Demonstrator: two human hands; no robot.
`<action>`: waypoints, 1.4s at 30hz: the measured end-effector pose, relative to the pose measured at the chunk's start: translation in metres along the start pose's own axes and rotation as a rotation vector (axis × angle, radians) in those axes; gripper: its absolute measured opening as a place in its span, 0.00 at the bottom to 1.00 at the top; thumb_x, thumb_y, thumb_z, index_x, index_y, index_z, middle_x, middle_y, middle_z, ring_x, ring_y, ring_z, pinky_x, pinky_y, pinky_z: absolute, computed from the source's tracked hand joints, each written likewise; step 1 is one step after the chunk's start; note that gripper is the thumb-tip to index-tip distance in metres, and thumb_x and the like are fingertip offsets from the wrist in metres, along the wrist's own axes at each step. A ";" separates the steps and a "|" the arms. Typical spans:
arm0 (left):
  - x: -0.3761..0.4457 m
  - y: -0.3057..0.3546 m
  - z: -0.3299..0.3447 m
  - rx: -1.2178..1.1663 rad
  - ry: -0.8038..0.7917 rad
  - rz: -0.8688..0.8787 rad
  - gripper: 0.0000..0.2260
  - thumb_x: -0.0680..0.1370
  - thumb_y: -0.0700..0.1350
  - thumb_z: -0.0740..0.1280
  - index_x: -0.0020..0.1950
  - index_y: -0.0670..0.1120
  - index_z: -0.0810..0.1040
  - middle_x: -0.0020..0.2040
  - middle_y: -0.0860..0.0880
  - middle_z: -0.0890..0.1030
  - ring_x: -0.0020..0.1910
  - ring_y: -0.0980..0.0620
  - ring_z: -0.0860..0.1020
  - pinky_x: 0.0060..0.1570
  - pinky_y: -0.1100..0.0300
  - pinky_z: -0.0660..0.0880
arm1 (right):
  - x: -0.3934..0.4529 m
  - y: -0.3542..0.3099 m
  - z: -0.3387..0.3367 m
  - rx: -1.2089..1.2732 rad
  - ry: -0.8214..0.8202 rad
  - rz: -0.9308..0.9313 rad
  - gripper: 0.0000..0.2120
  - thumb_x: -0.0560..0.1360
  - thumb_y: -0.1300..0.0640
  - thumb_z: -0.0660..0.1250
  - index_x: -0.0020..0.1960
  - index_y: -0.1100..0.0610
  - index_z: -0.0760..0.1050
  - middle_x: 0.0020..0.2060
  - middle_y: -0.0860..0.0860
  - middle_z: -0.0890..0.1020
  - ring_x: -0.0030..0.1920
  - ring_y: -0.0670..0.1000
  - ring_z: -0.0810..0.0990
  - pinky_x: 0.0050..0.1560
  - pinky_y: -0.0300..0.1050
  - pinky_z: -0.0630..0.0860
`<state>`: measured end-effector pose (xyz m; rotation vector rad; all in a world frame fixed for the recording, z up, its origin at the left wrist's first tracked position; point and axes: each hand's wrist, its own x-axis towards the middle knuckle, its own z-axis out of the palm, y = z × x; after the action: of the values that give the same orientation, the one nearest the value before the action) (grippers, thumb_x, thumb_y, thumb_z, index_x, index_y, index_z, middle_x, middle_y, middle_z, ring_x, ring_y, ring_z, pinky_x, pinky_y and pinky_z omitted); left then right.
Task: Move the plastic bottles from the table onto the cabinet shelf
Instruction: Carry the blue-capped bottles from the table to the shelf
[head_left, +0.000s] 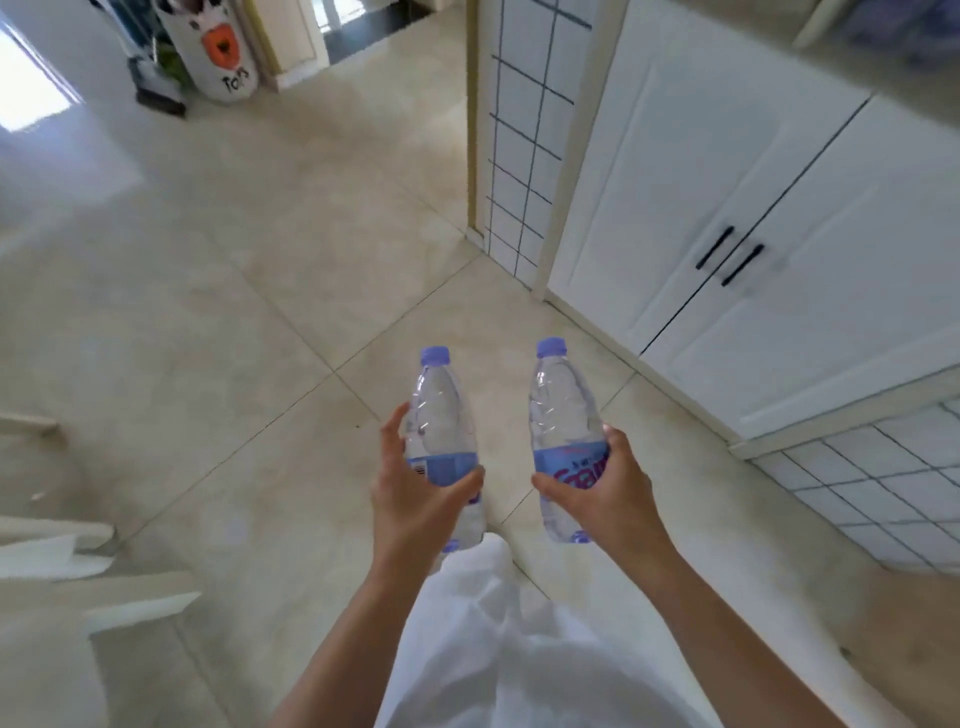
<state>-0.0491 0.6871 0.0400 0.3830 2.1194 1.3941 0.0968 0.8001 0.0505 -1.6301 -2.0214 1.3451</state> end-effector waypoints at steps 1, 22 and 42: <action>0.011 0.007 0.010 0.020 -0.036 0.006 0.41 0.63 0.38 0.80 0.68 0.62 0.65 0.51 0.59 0.80 0.36 0.67 0.80 0.32 0.74 0.73 | 0.009 0.001 -0.007 0.004 0.036 0.016 0.39 0.61 0.50 0.80 0.65 0.57 0.66 0.51 0.48 0.75 0.46 0.48 0.75 0.34 0.25 0.70; 0.186 0.151 0.255 0.244 -0.637 0.261 0.40 0.63 0.37 0.79 0.70 0.54 0.65 0.48 0.61 0.74 0.38 0.73 0.77 0.27 0.75 0.72 | 0.164 0.008 -0.142 0.276 0.533 0.378 0.36 0.64 0.50 0.78 0.66 0.55 0.65 0.51 0.47 0.76 0.47 0.47 0.75 0.38 0.27 0.71; 0.199 0.297 0.535 0.096 -0.767 0.477 0.42 0.62 0.38 0.81 0.69 0.59 0.65 0.56 0.56 0.79 0.48 0.63 0.80 0.36 0.75 0.74 | 0.333 0.055 -0.387 0.250 0.721 0.256 0.36 0.61 0.53 0.79 0.64 0.51 0.66 0.49 0.43 0.77 0.51 0.48 0.77 0.45 0.39 0.74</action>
<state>0.0920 1.3130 0.0908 1.2959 1.4971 1.1115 0.2662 1.2822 0.1066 -1.9229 -1.2155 0.8371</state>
